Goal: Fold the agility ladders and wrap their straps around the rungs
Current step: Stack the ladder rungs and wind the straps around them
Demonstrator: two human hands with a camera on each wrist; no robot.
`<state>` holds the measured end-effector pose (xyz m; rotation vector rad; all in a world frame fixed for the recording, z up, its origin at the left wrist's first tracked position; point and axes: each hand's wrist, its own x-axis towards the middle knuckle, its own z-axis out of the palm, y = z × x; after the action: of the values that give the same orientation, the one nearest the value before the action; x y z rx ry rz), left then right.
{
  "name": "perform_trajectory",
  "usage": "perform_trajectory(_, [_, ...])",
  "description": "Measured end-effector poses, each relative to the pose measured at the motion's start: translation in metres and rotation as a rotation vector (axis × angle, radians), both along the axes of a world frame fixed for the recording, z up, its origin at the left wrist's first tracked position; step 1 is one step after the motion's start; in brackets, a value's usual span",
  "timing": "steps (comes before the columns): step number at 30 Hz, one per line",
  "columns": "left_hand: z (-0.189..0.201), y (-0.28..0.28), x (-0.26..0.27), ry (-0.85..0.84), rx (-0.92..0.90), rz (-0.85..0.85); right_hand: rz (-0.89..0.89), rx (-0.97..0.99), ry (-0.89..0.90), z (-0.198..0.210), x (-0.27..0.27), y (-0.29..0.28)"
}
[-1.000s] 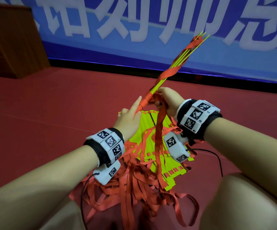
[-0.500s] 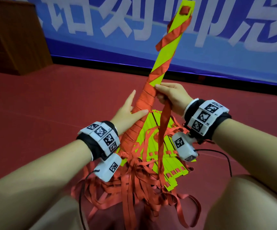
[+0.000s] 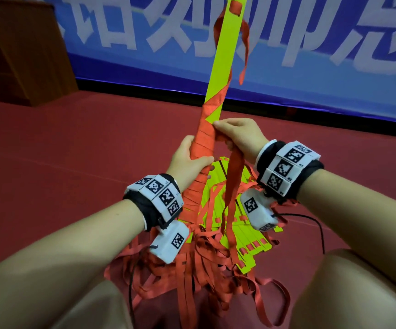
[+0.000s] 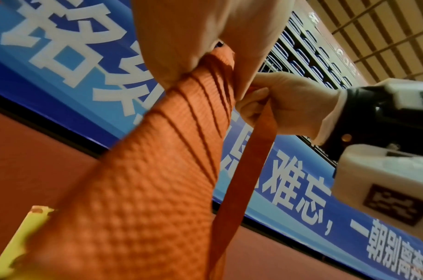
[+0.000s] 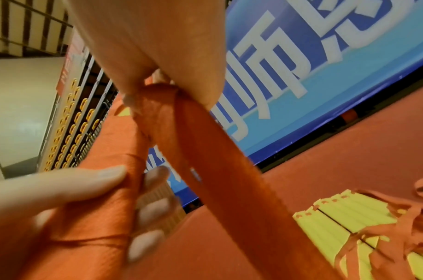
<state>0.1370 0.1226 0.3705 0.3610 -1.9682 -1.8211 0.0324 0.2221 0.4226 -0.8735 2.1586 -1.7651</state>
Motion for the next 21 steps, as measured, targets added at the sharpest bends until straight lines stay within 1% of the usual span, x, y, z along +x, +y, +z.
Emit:
perform_trajectory(2, [-0.001,-0.003,0.001,-0.012,0.001,0.003,0.049,0.083,0.062,-0.001,-0.002,0.000])
perform_trajectory(4, [0.000,-0.007,0.003,-0.015,-0.053,0.003,0.055,0.182,0.135,-0.002,-0.005,0.003])
perform_trajectory(6, [0.000,-0.010,0.007,0.011,-0.106,0.012,0.043,0.242,0.141,-0.004,-0.008,0.009])
perform_trajectory(8, [-0.002,-0.013,0.008,0.045,-0.127,0.046,0.051,0.250,0.065,-0.006,-0.010,0.013])
perform_trajectory(10, [-0.004,-0.014,0.007,0.054,-0.124,0.081,0.066,0.214,-0.057,-0.006,-0.011,0.014])
perform_trajectory(13, [0.000,-0.007,0.005,0.009,-0.109,0.081,0.072,0.128,-0.251,-0.002,-0.010,0.011])
perform_trajectory(15, [0.000,-0.001,0.005,-0.017,-0.139,0.067,0.068,0.076,-0.357,0.001,-0.010,0.009])
perform_trajectory(18, [-0.004,0.005,0.003,-0.025,-0.199,0.071,-0.016,-0.018,-0.444,0.006,-0.010,0.006])
perform_trajectory(21, [-0.009,0.006,-0.001,-0.110,-0.267,0.083,-0.068,-0.074,-0.437,0.007,-0.004,0.003])
